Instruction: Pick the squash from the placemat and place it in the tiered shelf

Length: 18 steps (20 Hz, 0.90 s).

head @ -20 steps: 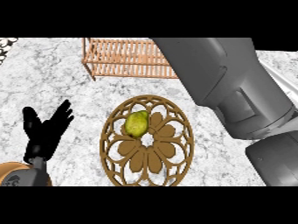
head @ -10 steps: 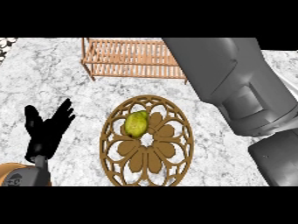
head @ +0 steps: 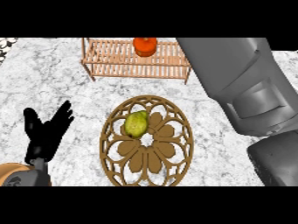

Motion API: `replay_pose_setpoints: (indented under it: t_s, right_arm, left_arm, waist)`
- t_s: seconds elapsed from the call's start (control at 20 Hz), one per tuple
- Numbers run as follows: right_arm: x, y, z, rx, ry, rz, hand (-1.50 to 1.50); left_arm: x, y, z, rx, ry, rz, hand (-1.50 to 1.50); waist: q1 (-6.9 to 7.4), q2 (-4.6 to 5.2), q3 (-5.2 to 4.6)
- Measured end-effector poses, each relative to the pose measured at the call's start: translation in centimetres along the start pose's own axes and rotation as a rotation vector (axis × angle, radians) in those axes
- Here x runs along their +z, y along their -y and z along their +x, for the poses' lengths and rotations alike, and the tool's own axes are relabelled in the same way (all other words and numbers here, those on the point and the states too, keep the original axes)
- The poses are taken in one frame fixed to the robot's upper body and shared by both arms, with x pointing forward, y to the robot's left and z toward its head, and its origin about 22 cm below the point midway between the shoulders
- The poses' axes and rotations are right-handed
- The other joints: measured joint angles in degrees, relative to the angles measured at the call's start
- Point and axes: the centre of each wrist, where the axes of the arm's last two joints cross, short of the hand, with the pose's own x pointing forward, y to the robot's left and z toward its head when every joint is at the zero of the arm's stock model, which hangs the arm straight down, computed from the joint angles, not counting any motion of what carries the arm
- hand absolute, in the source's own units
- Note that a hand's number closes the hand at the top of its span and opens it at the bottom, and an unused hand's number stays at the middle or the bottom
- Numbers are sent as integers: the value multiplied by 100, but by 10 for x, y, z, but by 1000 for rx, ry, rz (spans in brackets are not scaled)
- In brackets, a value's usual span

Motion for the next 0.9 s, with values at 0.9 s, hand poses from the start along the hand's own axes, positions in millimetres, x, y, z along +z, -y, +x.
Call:
replay_pose_setpoints:
  t_s: [0.9]
  right_arm:
    - [-49,110,-15,-235,-105,-402,-150]
  left_arm:
    - [9,-10,-11,23,-25,54,0]
  waist:
    - [-324,-129,11]
